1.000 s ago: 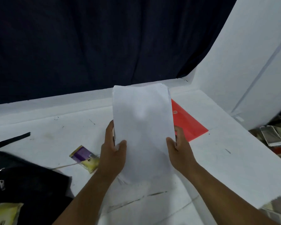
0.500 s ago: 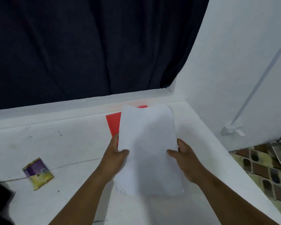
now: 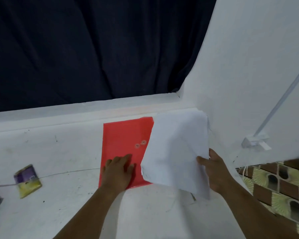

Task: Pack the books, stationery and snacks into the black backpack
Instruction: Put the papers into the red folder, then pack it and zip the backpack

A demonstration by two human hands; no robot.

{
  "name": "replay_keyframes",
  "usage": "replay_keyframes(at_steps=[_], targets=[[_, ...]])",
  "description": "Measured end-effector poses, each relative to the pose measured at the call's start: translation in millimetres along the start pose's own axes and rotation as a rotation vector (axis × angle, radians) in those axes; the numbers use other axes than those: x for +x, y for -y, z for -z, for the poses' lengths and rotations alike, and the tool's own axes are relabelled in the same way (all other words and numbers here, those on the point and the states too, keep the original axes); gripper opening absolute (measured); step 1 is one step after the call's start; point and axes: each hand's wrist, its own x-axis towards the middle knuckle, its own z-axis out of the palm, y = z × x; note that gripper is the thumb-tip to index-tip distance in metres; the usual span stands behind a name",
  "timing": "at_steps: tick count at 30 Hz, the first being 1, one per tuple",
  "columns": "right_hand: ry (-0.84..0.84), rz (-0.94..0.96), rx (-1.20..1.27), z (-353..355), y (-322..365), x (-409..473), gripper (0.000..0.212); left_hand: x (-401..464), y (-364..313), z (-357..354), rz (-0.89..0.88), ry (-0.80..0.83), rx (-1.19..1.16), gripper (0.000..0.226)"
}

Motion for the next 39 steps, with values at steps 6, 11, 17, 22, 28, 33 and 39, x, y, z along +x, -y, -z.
replay_keyframes(at_steps=[6, 11, 17, 22, 28, 33, 39], targets=[[0.078, 0.022, 0.101, -2.6, 3.0, 15.0, 0.036, 0.2, -14.4, 3.4, 0.272, -0.021, 0.113, 0.054], [0.082, 0.033, 0.188, -11.0, 3.1, 21.9, 0.041, -7.7, -28.0, -13.7, 0.139, -0.057, -0.107, 0.034], [0.080, 0.032, 0.259, -20.6, 17.9, 21.4, 0.040, -17.7, -37.2, -3.7, -0.071, 0.055, -0.848, 0.018], [0.087, 0.015, 0.315, -21.0, 26.7, 20.7, 0.043, -20.5, -32.7, -8.8, -0.141, 0.431, -0.417, 0.041], [0.040, 0.011, 0.379, -14.5, 26.8, 10.9, 0.040, -11.7, -45.6, -6.4, -0.209, 0.550, -0.244, 0.041], [0.001, -0.020, 0.504, -24.8, 16.1, 3.9, 0.043, -21.9, -41.6, -32.9, -0.323, 0.191, 0.007, 0.037], [-0.119, -0.184, 0.607, -75.2, -30.0, -16.1, 0.045, -26.1, -30.9, -41.7, -0.240, -0.010, -0.114, 0.071]])
